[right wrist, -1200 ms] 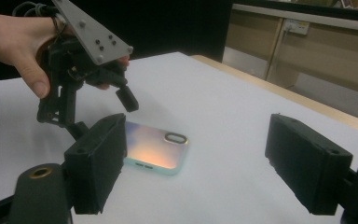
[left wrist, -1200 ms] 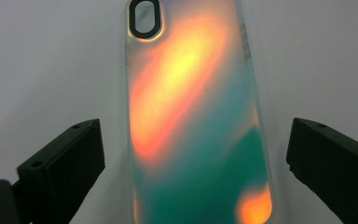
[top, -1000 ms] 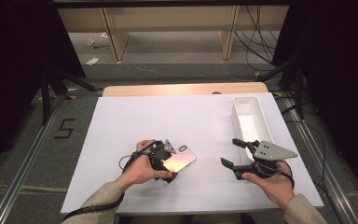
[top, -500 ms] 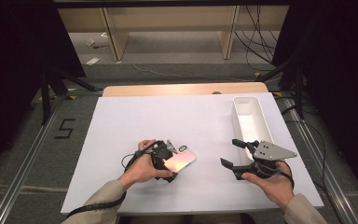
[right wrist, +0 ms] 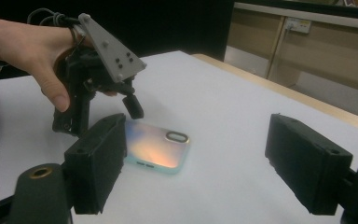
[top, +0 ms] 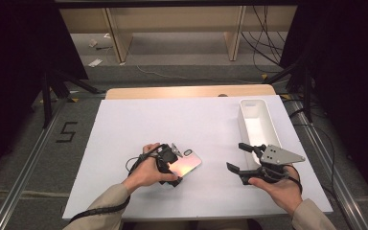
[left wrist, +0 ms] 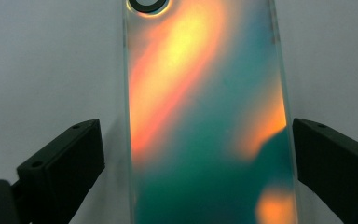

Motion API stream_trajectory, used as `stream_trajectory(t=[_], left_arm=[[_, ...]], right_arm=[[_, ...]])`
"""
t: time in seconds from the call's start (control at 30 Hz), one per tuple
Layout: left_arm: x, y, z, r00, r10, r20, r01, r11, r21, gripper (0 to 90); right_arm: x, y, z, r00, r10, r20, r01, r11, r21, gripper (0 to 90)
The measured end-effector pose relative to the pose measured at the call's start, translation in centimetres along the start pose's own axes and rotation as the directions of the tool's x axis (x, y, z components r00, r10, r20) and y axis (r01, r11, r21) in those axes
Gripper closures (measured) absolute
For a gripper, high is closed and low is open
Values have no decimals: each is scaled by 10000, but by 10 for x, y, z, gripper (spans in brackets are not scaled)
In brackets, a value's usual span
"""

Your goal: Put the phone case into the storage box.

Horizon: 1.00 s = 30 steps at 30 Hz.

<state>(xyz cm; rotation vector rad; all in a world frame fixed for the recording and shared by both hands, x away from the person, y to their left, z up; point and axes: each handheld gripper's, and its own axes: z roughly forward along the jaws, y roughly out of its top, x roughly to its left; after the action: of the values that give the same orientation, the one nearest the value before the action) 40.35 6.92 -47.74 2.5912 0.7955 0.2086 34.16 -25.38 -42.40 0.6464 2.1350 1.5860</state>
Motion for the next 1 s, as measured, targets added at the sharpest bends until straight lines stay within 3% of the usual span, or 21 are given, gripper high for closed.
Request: stream_trajectory(t=[0.37,1.0], left_arm=[[1,5,1,9998,93,189,-101,9992,376,65],[1,6,0,9993,35,385,-53,9989,465,114]], right_arm=[[0,0,0,10000,-13,-13,13,10000,25,215],[0,0,0,10000,-53,-2,53,10000,62,214]])
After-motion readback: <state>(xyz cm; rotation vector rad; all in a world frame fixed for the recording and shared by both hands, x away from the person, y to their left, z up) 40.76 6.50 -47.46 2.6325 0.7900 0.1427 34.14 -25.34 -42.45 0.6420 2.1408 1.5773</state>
